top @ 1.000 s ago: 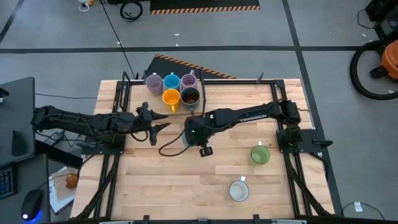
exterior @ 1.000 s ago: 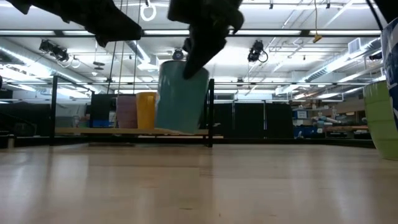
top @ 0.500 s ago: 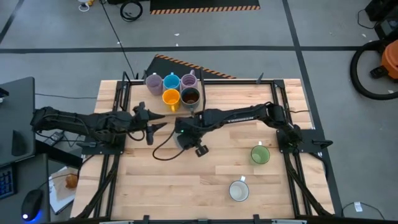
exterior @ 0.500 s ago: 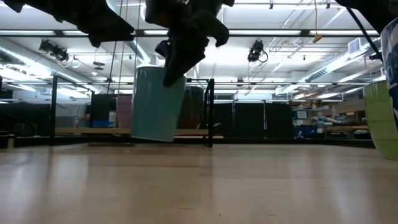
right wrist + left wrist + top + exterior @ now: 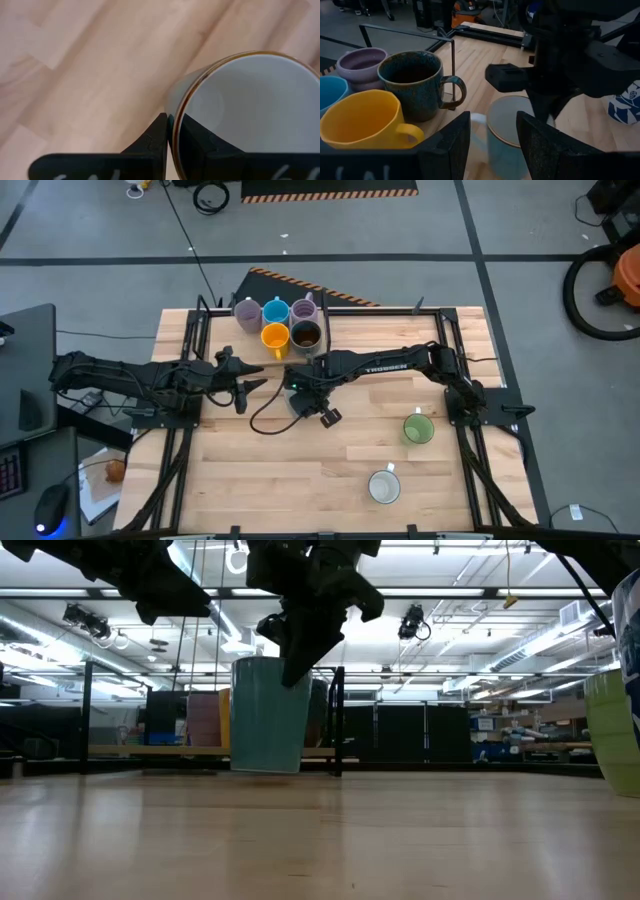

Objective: Place coffee mugs
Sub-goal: Put the blue and white mug on the shelf

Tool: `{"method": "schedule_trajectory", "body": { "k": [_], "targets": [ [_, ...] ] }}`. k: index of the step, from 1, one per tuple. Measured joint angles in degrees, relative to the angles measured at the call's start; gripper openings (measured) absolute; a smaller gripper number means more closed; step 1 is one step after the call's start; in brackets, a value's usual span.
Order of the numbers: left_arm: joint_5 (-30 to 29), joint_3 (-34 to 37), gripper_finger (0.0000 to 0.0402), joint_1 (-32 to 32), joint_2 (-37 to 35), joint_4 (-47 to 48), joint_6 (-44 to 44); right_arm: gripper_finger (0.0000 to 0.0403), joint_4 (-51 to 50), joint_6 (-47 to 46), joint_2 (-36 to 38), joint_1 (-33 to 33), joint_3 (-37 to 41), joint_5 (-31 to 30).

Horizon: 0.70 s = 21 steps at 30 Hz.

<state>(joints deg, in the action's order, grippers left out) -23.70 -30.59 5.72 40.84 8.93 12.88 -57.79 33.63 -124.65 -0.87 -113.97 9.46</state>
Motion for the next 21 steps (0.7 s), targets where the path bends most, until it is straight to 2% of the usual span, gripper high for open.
{"method": "schedule_trajectory", "body": {
  "k": [12,18,21],
  "targets": [
    [0.0,0.0,0.0167,0.0,0.0,0.0,0.0,0.0050,1.3,0.0,0.3,-0.6,3.5,-3.7],
    [0.0,0.0,0.0167,0.0,0.0,0.4,0.0,0.0081,2.6,-0.9,0.3,-0.9,3.6,-4.4],
    [0.0,0.0,0.0167,0.0,0.0,0.9,0.0,0.0107,3.2,-1.0,0.3,-1.5,3.6,-6.8]
  ]
}}
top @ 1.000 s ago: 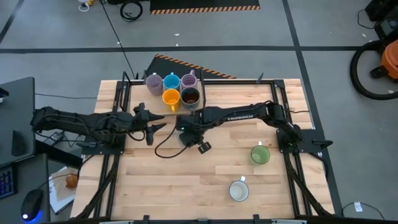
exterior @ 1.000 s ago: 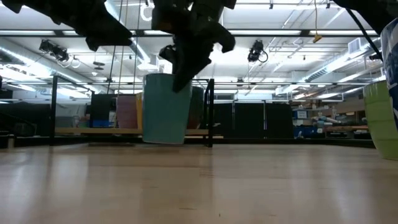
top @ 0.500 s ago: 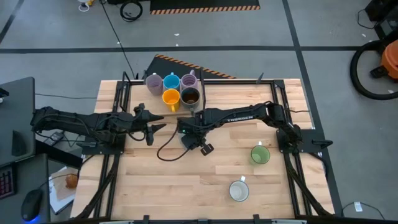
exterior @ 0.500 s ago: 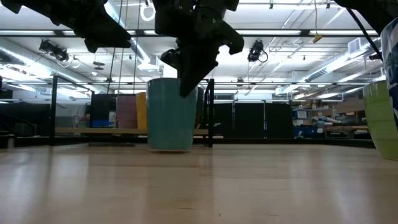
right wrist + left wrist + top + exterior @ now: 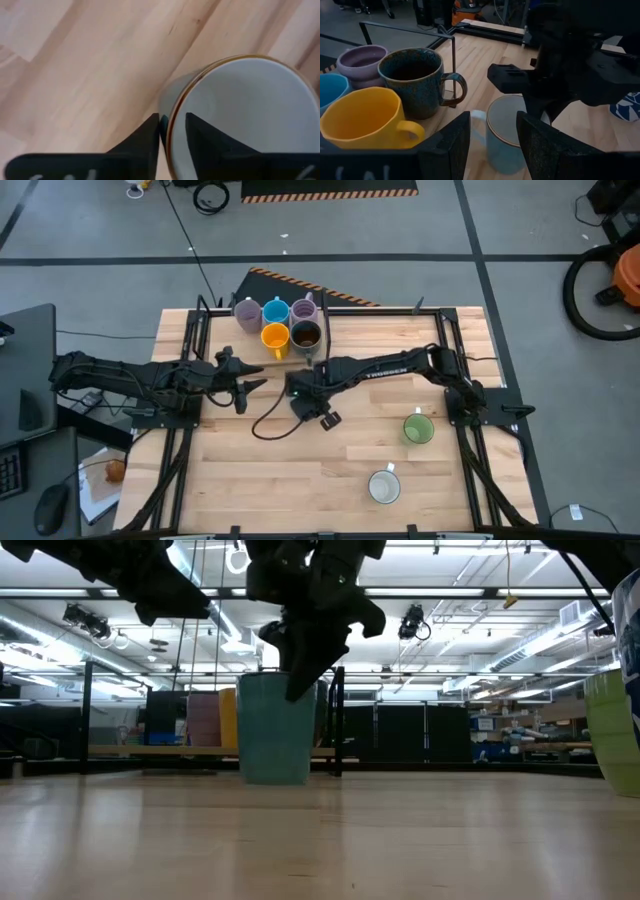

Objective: Place coffee mugs
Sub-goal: Put the blue and white mug on the shelf

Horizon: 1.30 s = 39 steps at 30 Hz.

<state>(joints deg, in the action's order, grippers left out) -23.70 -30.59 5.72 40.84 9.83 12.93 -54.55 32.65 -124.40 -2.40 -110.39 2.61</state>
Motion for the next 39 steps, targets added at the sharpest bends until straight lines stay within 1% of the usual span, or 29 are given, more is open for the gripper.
{"method": "schedule_trajectory", "body": {
  "k": [3,6,9,11,15,20,23,27,29,32,36,39],
  "targets": [
    [0.0,0.0,0.0167,0.0,0.0,0.4,0.0,0.0135,0.3,-0.1,0.1,-0.7,0.0,-2.5],
    [0.0,0.0,0.0167,0.0,0.0,0.8,0.0,0.0159,0.4,-0.9,0.8,-1.0,-0.1,-3.3],
    [0.0,0.0,0.0167,0.0,0.0,1.2,0.0,0.0176,-0.2,-2.6,1.7,-1.1,-1.3,-3.3],
    [0.4,0.0,0.0167,0.0,0.0,1.3,0.0,0.0183,-1.2,-3.5,2.2,-1.1,-2.2,-4.4],
    [3.9,0.0,0.0167,0.0,0.0,1.3,0.0,0.0189,-2.7,-5.7,3.2,-1.5,-3.2,-8.0],
    [12.3,-0.1,0.0167,0.0,1.7,1.6,-2.0,0.0189,-5.3,-9.4,5.8,-2.5,-3.3,-13.6],
    [13.3,-0.1,0.0167,0.0,4.0,0.9,-2.8,0.0188,-8.0,-13.4,7.5,-3.1,-3.3,-16.8],
    [13.3,-0.1,0.0167,0.0,6.9,-0.5,-1.8,0.0188,-11.6,-19.9,10.7,-3.1,-3.3,-17.2],
    [13.3,-0.1,0.0167,0.0,7.7,-0.8,-0.5,0.0188,-11.4,-22.4,12.9,-3.1,-1.6,-17.8],
    [13.3,-0.1,0.0167,0.0,8.7,-1.5,1.0,0.0188,-10.0,-25.3,16.6,-3.3,3.0,-19.1],
    [13.3,-0.1,0.0167,0.0,10.1,-1.7,2.9,0.0188,-4.0,-27.6,22.6,-4.2,12.4,-21.4],
    [13.3,-1.9,0.0167,0.0,11.9,-0.6,3.3,0.0188,1.6,-28.2,27.0,-5.0,19.8,-22.6]
  ]
}}
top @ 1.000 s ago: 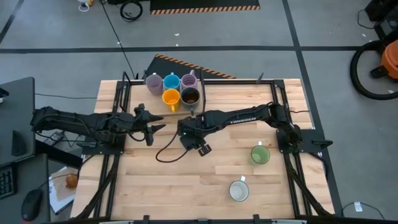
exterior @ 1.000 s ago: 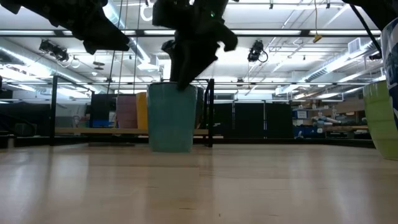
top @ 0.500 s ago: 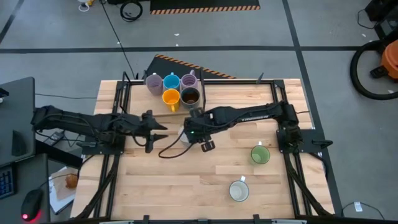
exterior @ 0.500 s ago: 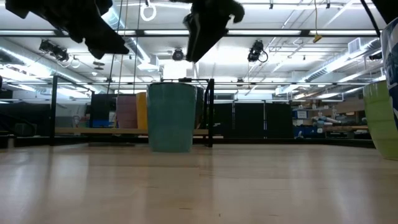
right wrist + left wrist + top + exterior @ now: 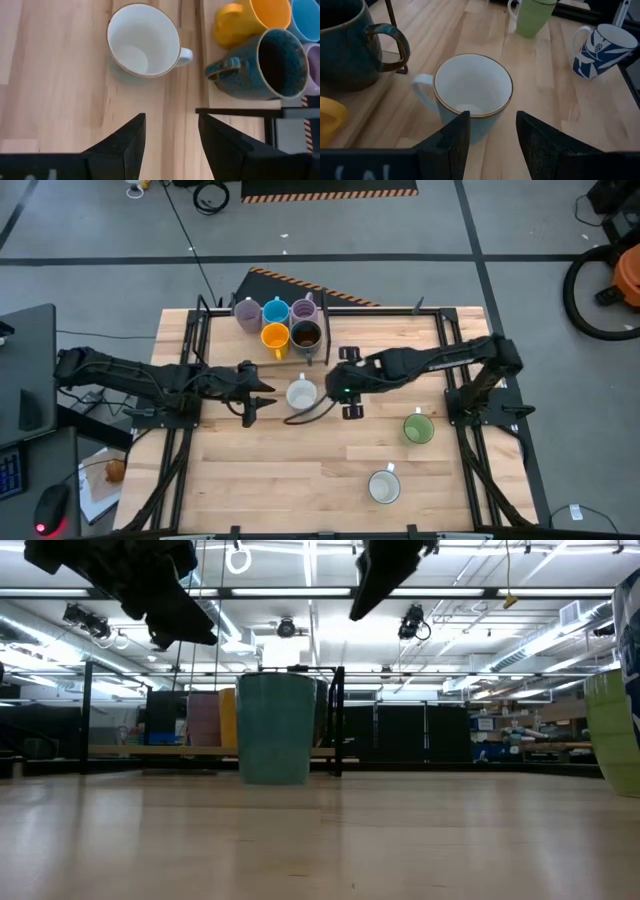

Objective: Place coffee mugs
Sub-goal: Put the blue and white mug on the shelf

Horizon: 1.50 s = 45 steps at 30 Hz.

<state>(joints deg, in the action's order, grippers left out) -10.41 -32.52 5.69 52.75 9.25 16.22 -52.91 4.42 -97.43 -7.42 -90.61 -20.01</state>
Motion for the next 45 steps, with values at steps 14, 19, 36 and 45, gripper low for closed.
{"method": "schedule_trajectory", "body": {
  "k": [14,19,36,45],
  "targets": [
    [0.0,-18.3,0.0167,-0.4,15.5,12.9,-0.4,0.0188,21.2,-3.9,17.3,-3.0,26.4,-3.3],
    [0.0,-24.8,0.0166,-0.3,20.6,18.9,-0.3,0.0188,27.3,-4.2,21.5,-3.5,33.5,-4.9],
    [1.7,-39.3,0.0166,-0.3,36.3,29.0,1.7,0.0188,64.2,5.7,28.2,-3.8,53.5,-6.7],
    [1.7,-41.3,0.0166,0.0,39.5,28.7,3.8,0.0188,77.4,6.3,29.8,-5.2,61.4,-6.0]
  ]
}}
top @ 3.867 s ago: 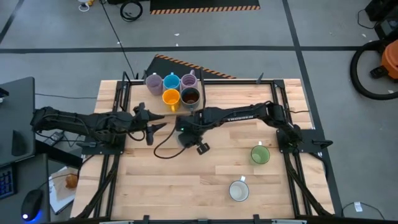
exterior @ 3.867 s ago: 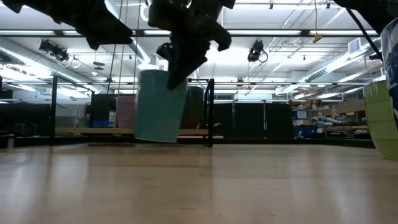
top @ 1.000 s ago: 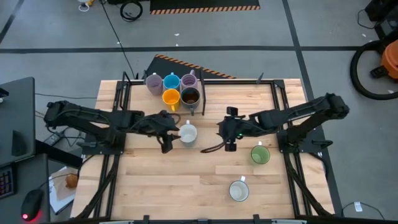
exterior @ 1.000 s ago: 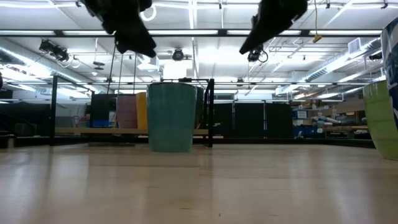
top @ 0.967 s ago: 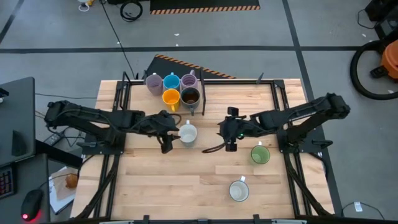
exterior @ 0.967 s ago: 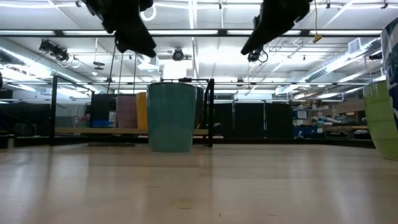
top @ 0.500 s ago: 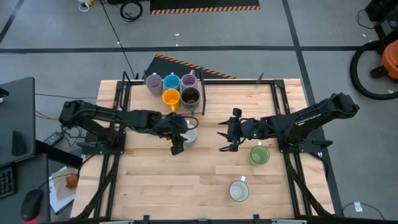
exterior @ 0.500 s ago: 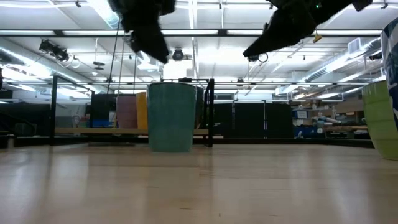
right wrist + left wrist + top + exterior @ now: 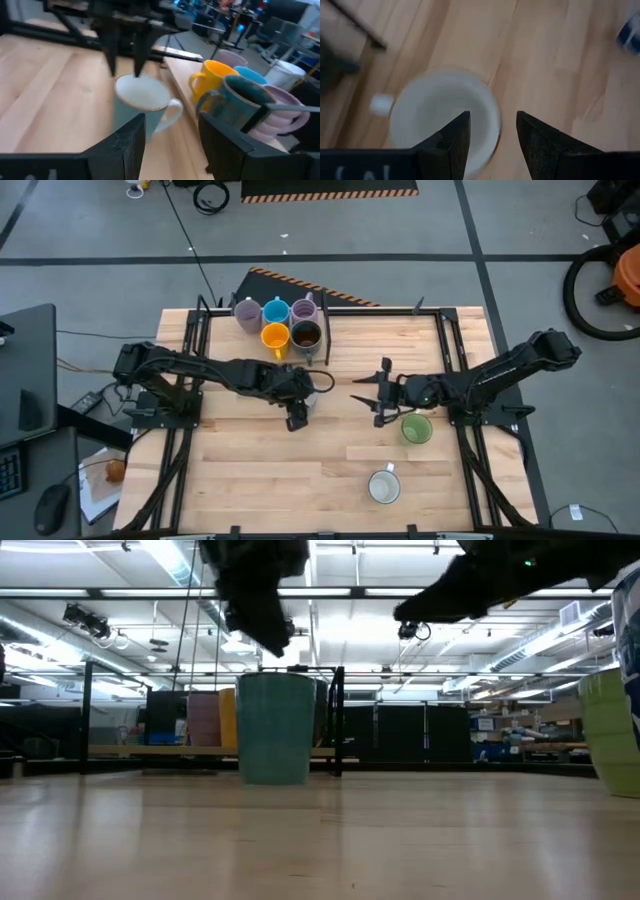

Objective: Place coffee mugs
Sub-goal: Put the blue and white mug on the shelf

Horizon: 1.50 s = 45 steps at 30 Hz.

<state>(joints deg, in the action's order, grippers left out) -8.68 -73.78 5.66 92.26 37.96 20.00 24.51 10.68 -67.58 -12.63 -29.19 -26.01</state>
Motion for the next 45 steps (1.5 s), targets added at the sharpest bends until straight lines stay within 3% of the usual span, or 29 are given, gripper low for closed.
{"method": "schedule_trajectory", "body": {
  "k": [13,36,45],
  "targets": [
    [-0.7,0.0,0.0166,1.4,1.7,-4.3,0.4,0.0188,0.8,1.6,1.2,-3.1,0.0,0.1],
    [-3.3,0.0,0.0166,1.3,7.0,-1.9,1.9,0.0188,-0.3,0.2,1.2,-3.1,0.0,0.1],
    [-1.9,0.0,0.0104,0.9,7.9,0.3,1.8,0.0188,-0.2,0.0,1.2,-3.1,0.0,0.1]
  ]
}}
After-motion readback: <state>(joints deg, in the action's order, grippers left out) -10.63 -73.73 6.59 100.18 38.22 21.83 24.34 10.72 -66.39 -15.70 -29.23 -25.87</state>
